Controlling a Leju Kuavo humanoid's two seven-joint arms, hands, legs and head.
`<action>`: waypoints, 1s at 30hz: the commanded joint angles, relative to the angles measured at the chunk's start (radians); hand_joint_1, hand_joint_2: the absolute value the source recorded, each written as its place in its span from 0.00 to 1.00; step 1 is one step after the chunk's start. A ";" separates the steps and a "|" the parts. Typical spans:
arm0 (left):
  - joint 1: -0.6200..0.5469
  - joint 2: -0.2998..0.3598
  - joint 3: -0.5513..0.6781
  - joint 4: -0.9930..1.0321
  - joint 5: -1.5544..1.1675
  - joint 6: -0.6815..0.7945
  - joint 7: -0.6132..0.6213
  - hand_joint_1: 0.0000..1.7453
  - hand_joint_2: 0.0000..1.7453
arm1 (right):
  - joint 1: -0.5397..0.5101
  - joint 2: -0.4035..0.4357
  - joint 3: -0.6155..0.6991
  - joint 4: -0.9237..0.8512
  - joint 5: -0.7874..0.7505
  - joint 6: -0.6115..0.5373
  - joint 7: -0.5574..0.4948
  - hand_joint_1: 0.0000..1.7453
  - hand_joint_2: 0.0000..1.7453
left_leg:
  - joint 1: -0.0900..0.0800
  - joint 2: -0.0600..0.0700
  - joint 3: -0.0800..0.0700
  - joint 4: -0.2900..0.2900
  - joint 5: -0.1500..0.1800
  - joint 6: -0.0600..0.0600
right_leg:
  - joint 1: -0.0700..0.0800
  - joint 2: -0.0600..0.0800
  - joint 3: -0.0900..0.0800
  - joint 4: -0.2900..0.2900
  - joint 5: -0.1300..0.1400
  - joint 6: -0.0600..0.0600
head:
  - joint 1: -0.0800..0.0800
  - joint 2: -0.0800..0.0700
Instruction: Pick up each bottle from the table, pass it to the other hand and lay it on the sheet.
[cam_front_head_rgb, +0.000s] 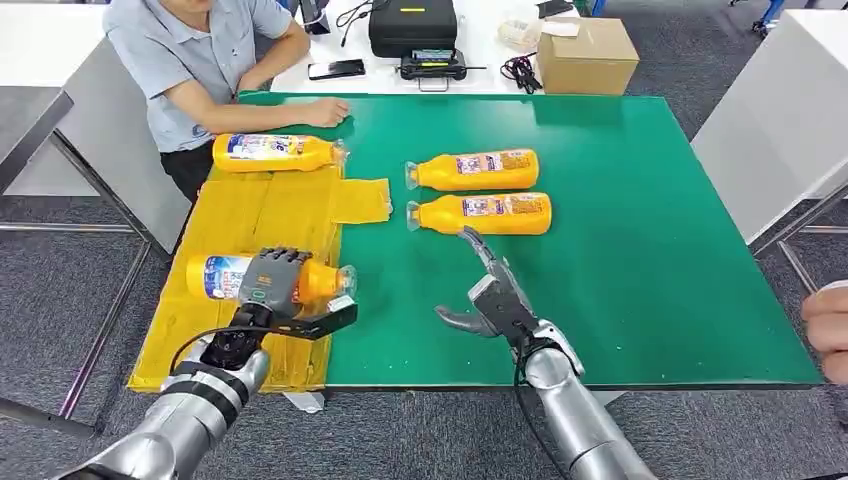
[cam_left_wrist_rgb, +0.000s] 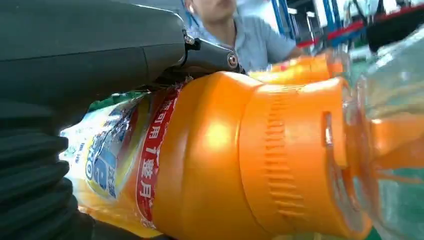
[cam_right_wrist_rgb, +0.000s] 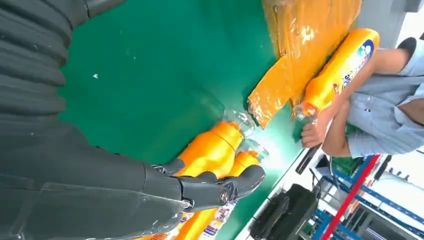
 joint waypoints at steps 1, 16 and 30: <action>-0.103 -0.009 0.037 0.193 0.119 -0.107 -0.054 0.93 1.00 | -0.027 0.030 -0.030 0.069 0.004 0.025 0.000 0.00 1.00 | 0.002 0.001 0.003 0.001 -0.001 -0.002 | 0.002 0.000 0.003 0.000 -0.001 -0.003 | 0.000 0.000; -0.119 -0.021 0.015 0.221 0.151 -0.239 -0.048 0.00 1.00 | -0.051 0.037 -0.015 0.083 0.026 0.040 0.011 0.00 1.00 | 0.002 0.002 0.006 0.000 -0.001 -0.003 | 0.002 0.002 0.006 -0.001 0.000 -0.003 | 0.000 0.000; -0.109 -0.028 0.023 0.217 0.175 -0.230 -0.061 0.00 1.00 | -0.060 0.031 -0.010 0.098 0.039 0.042 0.016 0.00 1.00 | 0.001 0.002 0.006 0.000 -0.001 -0.002 | 0.001 0.002 0.006 -0.001 0.000 -0.003 | 0.000 0.000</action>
